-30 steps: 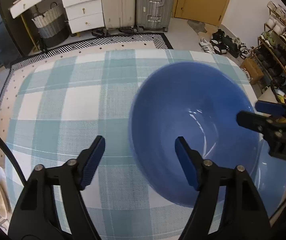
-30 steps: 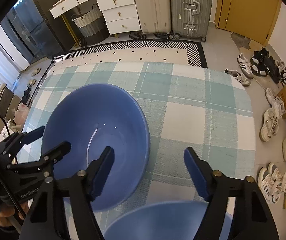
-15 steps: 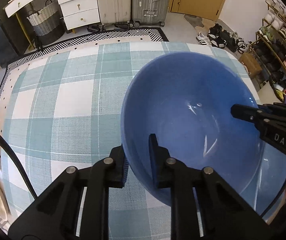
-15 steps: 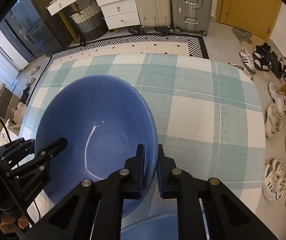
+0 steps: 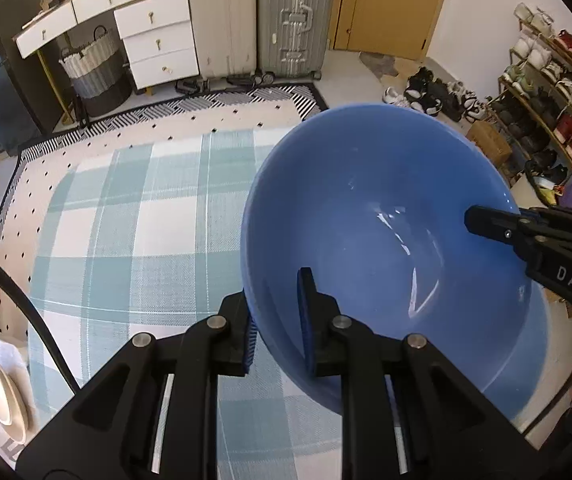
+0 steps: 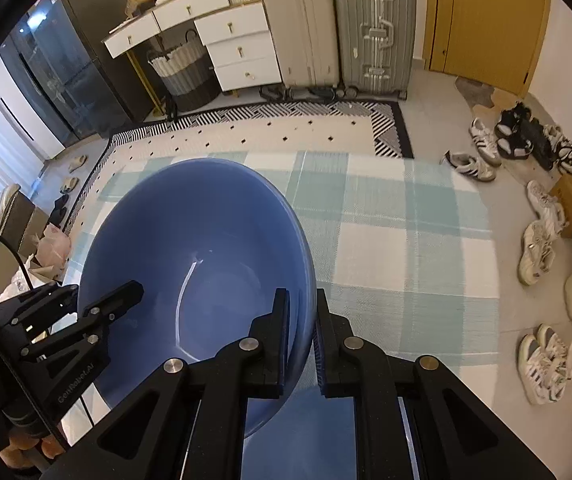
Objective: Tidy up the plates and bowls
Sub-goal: 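Lift both blue bowls and bring them toward each other, then open left gripper to drop its bowl into the other while right gripper lowers and opens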
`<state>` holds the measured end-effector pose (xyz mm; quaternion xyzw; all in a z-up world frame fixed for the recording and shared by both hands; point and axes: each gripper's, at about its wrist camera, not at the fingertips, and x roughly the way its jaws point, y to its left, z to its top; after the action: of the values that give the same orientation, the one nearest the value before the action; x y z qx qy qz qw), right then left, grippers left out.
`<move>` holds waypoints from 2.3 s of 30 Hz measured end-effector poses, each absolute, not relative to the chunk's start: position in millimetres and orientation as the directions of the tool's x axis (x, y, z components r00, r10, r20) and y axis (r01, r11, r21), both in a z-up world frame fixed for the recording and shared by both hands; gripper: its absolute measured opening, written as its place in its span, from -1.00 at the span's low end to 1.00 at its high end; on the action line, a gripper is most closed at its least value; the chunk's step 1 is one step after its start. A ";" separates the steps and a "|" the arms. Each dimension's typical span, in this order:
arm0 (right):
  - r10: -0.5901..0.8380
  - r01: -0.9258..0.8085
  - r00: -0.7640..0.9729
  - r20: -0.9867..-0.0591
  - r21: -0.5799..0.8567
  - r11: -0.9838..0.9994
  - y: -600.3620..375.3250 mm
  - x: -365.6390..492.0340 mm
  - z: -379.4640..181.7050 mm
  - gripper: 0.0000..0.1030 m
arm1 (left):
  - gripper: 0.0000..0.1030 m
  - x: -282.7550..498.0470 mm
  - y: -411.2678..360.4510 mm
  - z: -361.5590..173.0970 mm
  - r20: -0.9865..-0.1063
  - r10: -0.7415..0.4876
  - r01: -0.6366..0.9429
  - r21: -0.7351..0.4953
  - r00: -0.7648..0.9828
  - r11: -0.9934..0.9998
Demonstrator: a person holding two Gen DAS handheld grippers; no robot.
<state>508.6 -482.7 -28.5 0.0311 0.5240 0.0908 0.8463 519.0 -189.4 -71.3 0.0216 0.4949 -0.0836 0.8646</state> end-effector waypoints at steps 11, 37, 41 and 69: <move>0.120 -0.054 0.488 -0.864 0.107 0.993 -527.3 443.4 29.8 -0.79 | -0.71 459.9 -245.6 -1.1 -0.829 -0.180 0.253 -0.048 0.530 0.966; 0.077 0.043 0.411 -0.908 0.103 0.994 -594.9 366.7 -12.6 -0.79 | -0.70 363.1 -358.3 -24.3 -0.879 -0.181 0.339 -0.024 0.441 0.940; 0.075 0.043 0.387 -0.919 0.099 0.994 -594.5 371.5 -29.1 -0.79 | -0.69 368.9 -354.4 -41.8 -0.893 -0.180 0.336 -0.034 0.413 0.941; 0.035 0.100 0.414 -0.909 0.084 0.991 -616.4 341.9 -33.6 0.08 | 0.42 376.3 -306.7 -47.8 -0.886 -0.133 0.299 0.007 0.444 0.954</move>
<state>341.9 -616.4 -33.6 0.0626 0.5408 -0.0192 0.8386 376.3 -306.7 -47.8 0.0812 0.5118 -0.1275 0.8457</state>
